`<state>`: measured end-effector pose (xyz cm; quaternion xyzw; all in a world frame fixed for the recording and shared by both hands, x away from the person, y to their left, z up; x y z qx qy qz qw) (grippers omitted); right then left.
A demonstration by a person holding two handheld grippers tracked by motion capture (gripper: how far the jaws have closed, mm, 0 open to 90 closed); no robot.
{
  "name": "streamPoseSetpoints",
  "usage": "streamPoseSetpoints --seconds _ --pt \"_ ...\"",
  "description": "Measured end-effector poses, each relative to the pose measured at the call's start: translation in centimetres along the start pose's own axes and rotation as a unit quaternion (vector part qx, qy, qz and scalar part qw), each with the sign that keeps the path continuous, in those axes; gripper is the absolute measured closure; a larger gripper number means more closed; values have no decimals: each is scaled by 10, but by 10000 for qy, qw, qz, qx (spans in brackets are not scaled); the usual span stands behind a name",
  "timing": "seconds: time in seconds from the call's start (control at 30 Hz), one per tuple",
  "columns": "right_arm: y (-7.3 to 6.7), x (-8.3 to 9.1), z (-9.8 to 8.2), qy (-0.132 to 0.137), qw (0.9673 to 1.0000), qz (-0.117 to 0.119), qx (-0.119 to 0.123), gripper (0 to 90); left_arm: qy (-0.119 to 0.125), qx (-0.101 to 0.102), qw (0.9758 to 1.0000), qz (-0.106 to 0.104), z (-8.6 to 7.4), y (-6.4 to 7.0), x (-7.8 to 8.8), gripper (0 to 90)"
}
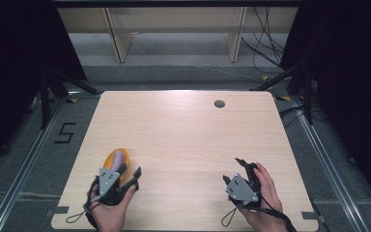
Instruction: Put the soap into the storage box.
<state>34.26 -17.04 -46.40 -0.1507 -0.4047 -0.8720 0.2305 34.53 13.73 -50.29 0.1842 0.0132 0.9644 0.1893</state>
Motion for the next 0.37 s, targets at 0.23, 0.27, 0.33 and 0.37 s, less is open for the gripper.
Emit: streamPoseSetpoints --seconds 0.23,0.27,0.33,0.37 --pt "2 0 0 31 10000 -21 50 334 -536 -423 9918 -1082 -19 58 -12 429" --pt "1 0 -1 -17 10000 -5 -37 334 -617 -509 9905 -1122 -19 60 -13 427" --pt "0 0 -2 -21 10000 21 -55 334 -666 -552 9891 -1191 -16 65 -15 427" --pt "2 0 -1 16 10000 1 10 333 -688 -598 9884 -1218 -13 65 -16 427"
Point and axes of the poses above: each handheld gripper's, and its own axes: x roughly backward along the jaws, z roughly out of its top, y roughly to its right, the point moved 7 cm from there along -x, roughly forward along the jaws, and after that the axes turned 2 degrees about -x, right-handed, at the moved point
